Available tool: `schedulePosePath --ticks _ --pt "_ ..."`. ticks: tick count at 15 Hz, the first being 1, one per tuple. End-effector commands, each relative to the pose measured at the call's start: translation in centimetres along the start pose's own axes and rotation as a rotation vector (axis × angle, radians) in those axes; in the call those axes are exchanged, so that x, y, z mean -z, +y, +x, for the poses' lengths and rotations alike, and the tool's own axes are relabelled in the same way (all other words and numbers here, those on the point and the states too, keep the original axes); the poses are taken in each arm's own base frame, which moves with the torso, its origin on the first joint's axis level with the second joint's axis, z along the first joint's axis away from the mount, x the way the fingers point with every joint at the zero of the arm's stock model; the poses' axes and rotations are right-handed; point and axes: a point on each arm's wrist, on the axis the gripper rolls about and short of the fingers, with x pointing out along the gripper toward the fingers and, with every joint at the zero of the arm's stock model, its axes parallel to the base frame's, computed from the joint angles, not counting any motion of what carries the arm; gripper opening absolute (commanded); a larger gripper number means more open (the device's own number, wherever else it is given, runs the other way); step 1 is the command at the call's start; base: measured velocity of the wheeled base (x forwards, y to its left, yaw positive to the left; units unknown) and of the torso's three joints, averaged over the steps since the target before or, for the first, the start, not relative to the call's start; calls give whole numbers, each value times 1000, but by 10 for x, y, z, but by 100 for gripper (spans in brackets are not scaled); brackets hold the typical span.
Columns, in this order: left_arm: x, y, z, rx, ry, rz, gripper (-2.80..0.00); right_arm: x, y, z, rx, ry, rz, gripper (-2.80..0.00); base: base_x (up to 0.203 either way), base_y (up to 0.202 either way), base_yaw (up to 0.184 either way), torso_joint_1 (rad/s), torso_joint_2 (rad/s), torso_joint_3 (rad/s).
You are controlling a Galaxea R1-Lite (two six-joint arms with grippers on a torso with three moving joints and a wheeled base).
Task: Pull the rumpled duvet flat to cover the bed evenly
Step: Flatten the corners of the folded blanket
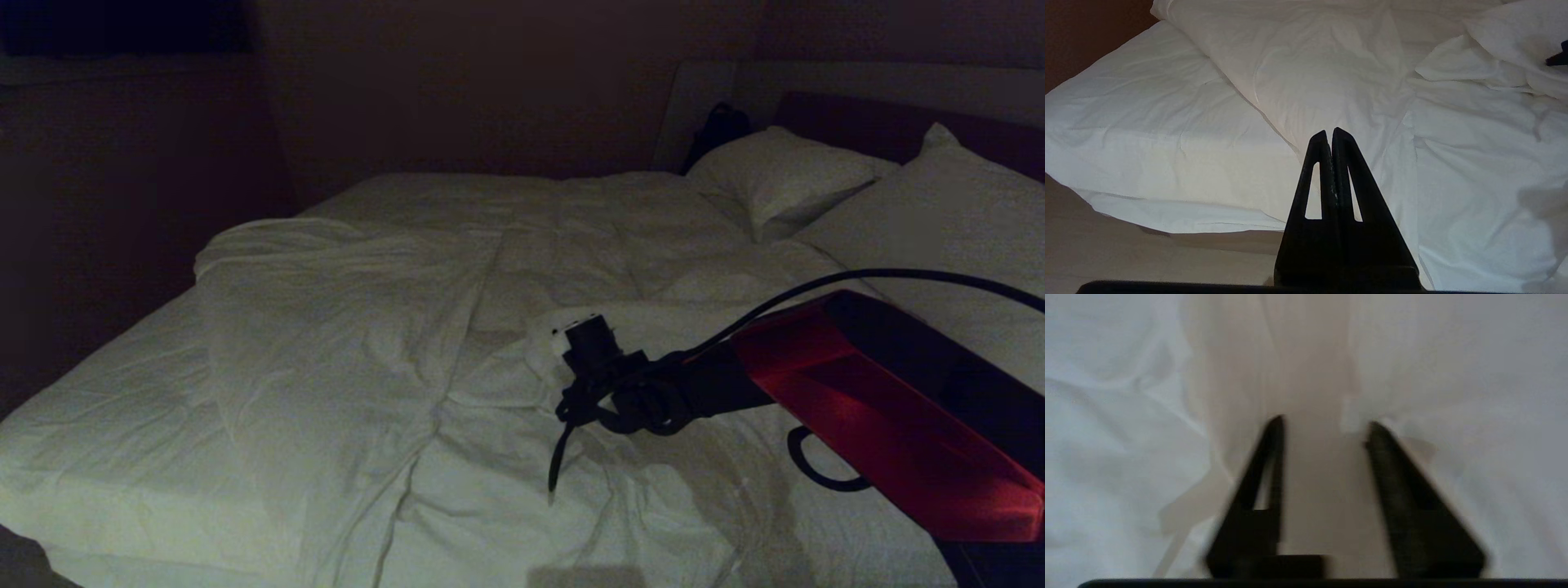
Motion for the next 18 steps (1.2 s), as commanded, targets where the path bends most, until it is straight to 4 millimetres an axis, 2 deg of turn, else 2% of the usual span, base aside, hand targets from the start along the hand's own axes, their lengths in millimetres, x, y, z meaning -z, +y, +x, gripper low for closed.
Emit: schedulePosePath --ticks 1,3,7,12,14,16,18 --pt "0 0 0 0 1 0 -280 -7 0 -11 4 -23 6 0 0 0 0 0 0 0" --pt "0 0 0 -1 1 0 -280 -11 6 -23 4 -44 -11 0 0 0 0 0 0 0" --pt "0 0 0 0 1 0 -280 -1 23 -25 38 -38 -109 0 0 0 0 0 0 0" --pt "0 0 0 0 -1 0 -280 5 31 -18 36 -29 -145 0 0 0 0 0 0 0" --pt "0 0 0 -1 1 0 -280 15 38 -4 43 -34 -172 0 0 0 0 0 0 0" --pt "0 0 0 0 -1 0 -280 17 40 1 61 -49 -188 0 0 0 0 0 0 0" --pt "0 0 0 0 1 0 -280 24 42 24 113 -101 -221 0 0 0 0 0 0 0"
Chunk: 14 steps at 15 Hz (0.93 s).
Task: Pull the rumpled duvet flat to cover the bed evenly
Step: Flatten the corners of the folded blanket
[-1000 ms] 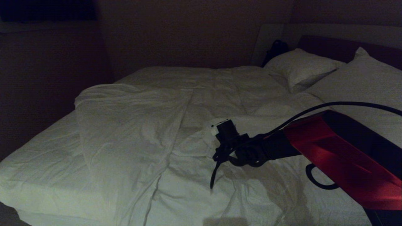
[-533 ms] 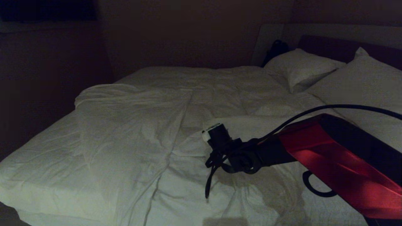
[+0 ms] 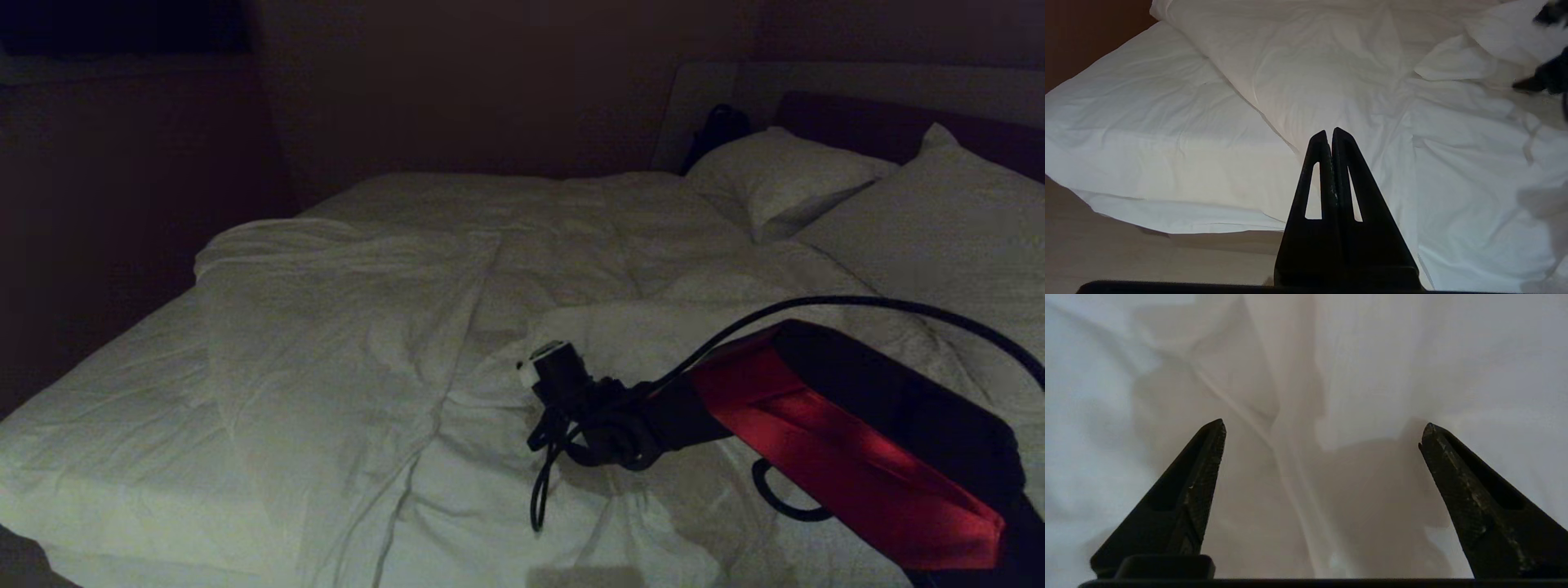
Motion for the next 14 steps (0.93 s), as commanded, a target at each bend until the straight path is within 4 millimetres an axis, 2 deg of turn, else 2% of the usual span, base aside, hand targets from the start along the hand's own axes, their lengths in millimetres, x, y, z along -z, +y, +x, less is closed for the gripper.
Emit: schedulePosePath --ticks 1,6,9,14 --pt "0 0 0 -2 1 0 -280 6 2 29 83 -75 -40 0 0 0 0 0 0 0" --pt "0 0 0 0 0 0 -280 7 -15 40 168 -59 -26 0 0 0 0 0 0 0" --pt "0 0 0 -1 0 0 -280 4 -22 39 189 -60 -13 0 0 0 0 0 0 0" --pt "0 0 0 0 1 0 -280 -11 -49 35 285 -66 26 0 0 0 0 0 0 0"
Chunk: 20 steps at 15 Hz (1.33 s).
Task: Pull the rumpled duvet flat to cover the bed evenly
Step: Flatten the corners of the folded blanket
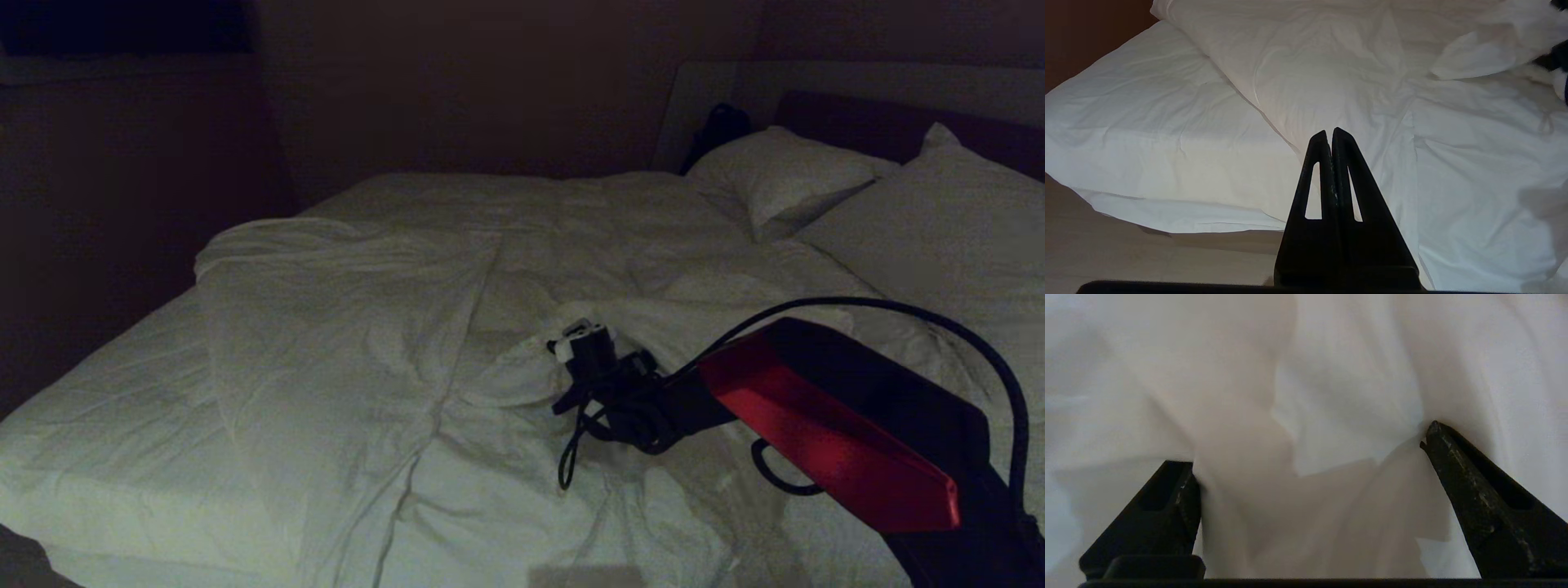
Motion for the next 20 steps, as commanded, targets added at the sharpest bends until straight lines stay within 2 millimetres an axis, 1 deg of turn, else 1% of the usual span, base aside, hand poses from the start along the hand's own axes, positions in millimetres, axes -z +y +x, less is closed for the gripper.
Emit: schedulePosePath --ticks 1,4,9,11,15,16,20 --pt "0 0 0 -1 -1 0 -280 -7 -10 -1 33 -4 18 0 0 0 0 0 0 0" --pt "0 0 0 0 0 0 -280 -6 -19 4 62 9 21 0 0 0 0 0 0 0" --pt "0 0 0 0 -1 0 -280 -5 -21 2 62 13 24 0 0 0 0 0 0 0" --pt "0 0 0 -1 -1 0 -280 0 -20 2 60 25 16 0 0 0 0 0 0 0" --pt "0 0 0 0 0 0 -280 3 -20 3 58 31 22 0 0 0 0 0 0 0" --pt "0 0 0 0 -1 0 -280 4 -19 3 57 32 20 -280 0 0 0 0 0 0" --pt "0 0 0 0 0 0 -280 5 -31 11 79 44 43 -280 0 0 0 0 0 0"
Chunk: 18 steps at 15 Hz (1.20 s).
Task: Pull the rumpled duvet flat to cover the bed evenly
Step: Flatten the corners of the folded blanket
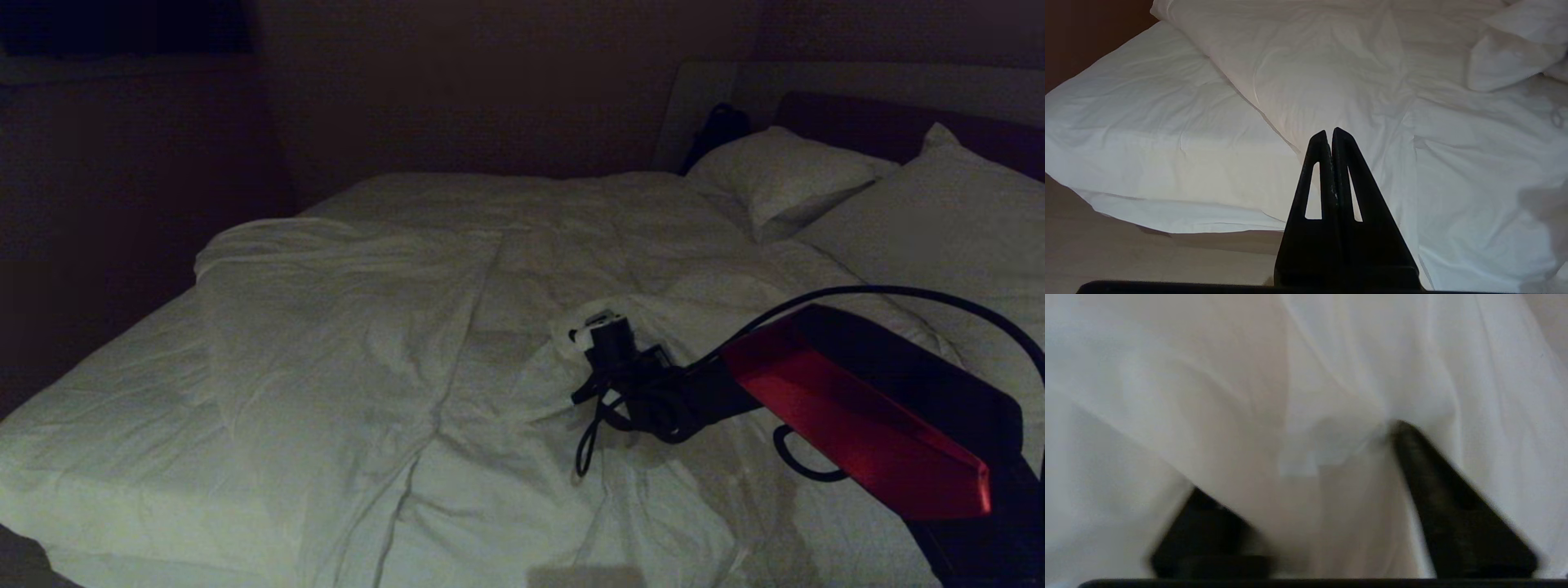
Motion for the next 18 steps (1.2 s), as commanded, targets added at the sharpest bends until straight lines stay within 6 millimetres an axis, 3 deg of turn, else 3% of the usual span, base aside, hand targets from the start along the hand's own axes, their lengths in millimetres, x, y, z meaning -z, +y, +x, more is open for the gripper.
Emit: schedulePosePath --ticks 1,5,9,15,18 --pt "0 0 0 0 0 0 -280 -3 -13 4 23 5 27 -280 0 0 0 0 0 0" --pt "0 0 0 0 1 0 -280 -5 -38 -3 41 11 80 -280 0 0 0 0 0 0" --pt "0 0 0 -1 0 0 -280 0 -74 -34 36 22 130 -280 0 0 0 0 0 0" --pt "0 0 0 0 1 0 -280 47 -124 -90 35 88 210 -280 0 0 0 0 0 0" --pt "0 0 0 0 1 0 -280 64 -134 -103 44 114 262 -280 0 0 0 0 0 0"
